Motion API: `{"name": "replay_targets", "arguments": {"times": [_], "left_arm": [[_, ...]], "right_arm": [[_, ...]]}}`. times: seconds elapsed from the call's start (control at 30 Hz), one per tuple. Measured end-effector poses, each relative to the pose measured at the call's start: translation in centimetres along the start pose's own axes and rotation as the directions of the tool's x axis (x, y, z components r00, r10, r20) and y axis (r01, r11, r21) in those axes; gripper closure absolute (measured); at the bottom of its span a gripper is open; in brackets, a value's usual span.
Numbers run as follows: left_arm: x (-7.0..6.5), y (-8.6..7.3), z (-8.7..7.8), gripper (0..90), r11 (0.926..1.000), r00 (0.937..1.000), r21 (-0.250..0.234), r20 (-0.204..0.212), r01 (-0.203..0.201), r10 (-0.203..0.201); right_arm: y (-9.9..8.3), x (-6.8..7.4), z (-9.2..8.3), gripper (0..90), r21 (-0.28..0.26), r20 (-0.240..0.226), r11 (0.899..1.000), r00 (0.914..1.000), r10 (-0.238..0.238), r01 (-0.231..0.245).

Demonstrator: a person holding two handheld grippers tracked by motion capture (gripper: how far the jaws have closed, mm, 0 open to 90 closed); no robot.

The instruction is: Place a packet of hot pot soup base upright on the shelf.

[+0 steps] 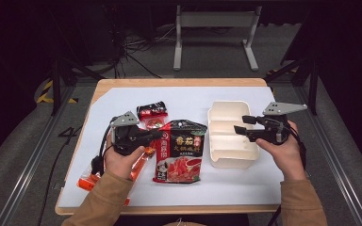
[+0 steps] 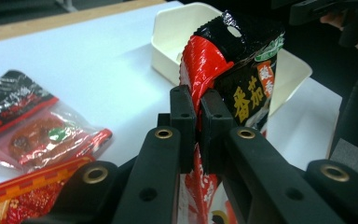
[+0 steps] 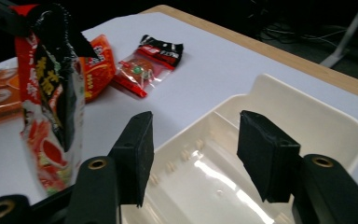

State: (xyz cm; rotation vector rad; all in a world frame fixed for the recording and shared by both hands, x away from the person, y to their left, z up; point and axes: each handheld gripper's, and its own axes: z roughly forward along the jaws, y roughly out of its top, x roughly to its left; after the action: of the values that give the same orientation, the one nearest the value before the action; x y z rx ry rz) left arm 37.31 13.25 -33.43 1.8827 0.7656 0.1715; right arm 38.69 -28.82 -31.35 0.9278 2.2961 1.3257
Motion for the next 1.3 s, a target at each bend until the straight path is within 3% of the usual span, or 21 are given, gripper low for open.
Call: {"name": "replay_targets", "arguments": {"times": [0.3, 0.53, 0.8, 1.03, 1.3], "left_arm": [[-1.3, 0.5, -1.0, 86.3, 0.9981, 0.9989, -0.041, -0.002, -0.047, 0.047], [-1.6, 0.6, -1.5, 86.3, 0.9955, 0.9984, -0.077, -0.017, -0.055, 0.054], [-2.2, 0.8, -1.8, 86.3, 0.9931, 0.9975, -0.094, -0.002, -0.07, 0.071], [-3.1, 1.0, -1.8, 86.3, 0.9915, 0.9964, -0.104, 0.023, -0.079, 0.081], [-3.8, 1.2, -1.9, 86.3, 0.9903, 0.9939, -0.104, 0.051, -0.092, 0.098]], "right_arm": [[0.8, 1.1, -0.4, 50.7, -0.041, -0.071, 0.999, 0.9974, -0.011, 0.008], [1.6, 2.3, -0.7, 47.7, -0.079, -0.103, 0.996, 0.9941, -0.036, 0.028], [2.7, 4.9, 0.1, 39.8, -0.121, -0.209, 0.992, 0.976, -0.063, 0.038], [3.1, 6.8, 1.7, 35.5, -0.094, -0.239, 0.993, 0.9661, -0.097, 0.076], [3.0, 8.0, 3.3, 37.2, -0.059, -0.257, 0.993, 0.9592, -0.117, 0.105]]}}
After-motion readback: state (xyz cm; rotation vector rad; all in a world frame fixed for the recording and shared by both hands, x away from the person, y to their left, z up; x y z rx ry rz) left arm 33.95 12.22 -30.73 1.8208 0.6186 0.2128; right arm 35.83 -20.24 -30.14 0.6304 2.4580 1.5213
